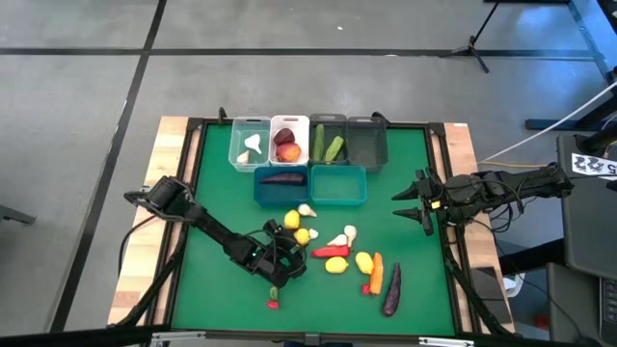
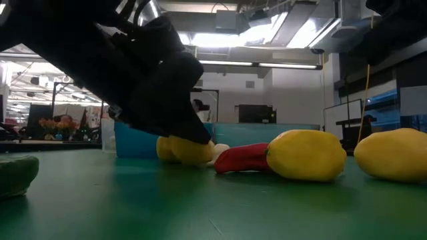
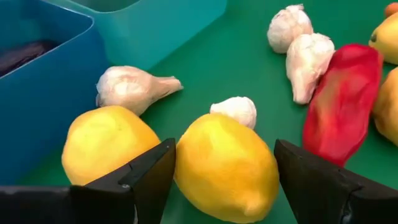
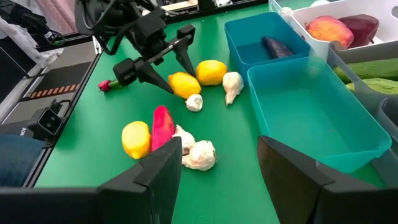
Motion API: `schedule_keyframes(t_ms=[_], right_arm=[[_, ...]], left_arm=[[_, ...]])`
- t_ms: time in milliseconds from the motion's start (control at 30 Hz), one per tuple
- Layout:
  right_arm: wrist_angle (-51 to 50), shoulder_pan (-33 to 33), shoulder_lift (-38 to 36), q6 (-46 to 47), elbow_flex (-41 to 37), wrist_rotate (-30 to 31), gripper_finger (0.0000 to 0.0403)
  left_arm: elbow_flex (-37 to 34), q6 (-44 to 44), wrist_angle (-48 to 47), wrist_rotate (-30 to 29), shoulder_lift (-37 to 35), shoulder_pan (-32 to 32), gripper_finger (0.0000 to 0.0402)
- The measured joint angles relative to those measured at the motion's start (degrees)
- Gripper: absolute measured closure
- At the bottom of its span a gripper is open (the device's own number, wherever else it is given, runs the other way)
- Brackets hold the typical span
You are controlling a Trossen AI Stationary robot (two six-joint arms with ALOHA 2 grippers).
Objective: Sort produce into baskets
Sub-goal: Put the lemon into the right black bin
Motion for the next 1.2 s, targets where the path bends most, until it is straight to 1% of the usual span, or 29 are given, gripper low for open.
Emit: schedule_keyframes(t_ms=[200, 433, 700, 800, 933, 1067, 1200], right_arm=[[0.0, 0.0, 0.0, 0.0, 0.0, 0.0, 0.0194], [-0.1, 0.0, 0.0, 0.0, 0.0, 0.0, 0.0194], [-0.4, 0.0, 0.0, 0.0, 0.0, -0.1, 0.0194], [-0.5, 0.0, 0.0, 0.0, 0.0, -0.1, 0.0194], [-0.5, 0.0, 0.0, 0.0, 0.0, -0.1, 0.0194], [-0.5, 0.0, 0.0, 0.0, 0.0, -0.1, 0.0194], [-0.5, 0.0, 0.0, 0.0, 0.0, -0.1, 0.0194]], left_arm=[[0.0, -2.2, -2.4, 0.0, 0.0, 0.0, 0.0137], [0.0, -5.0, -2.9, 2.4, 0.0, 0.1, 0.0141], [0.0, -9.3, -2.5, 3.2, 0.0, 0.0, 0.02], [1.0, -10.6, -2.6, 4.4, 0.0, 0.0, 0.021], [3.5, -7.4, -2.6, 5.5, -0.4, 0.0, 0.0208], [5.6, -2.4, -3.9, 5.3, -2.0, 0.3, 0.0207], [7.1, 4.2, -5.3, 4.9, -3.3, 2.1, 0.0207]])
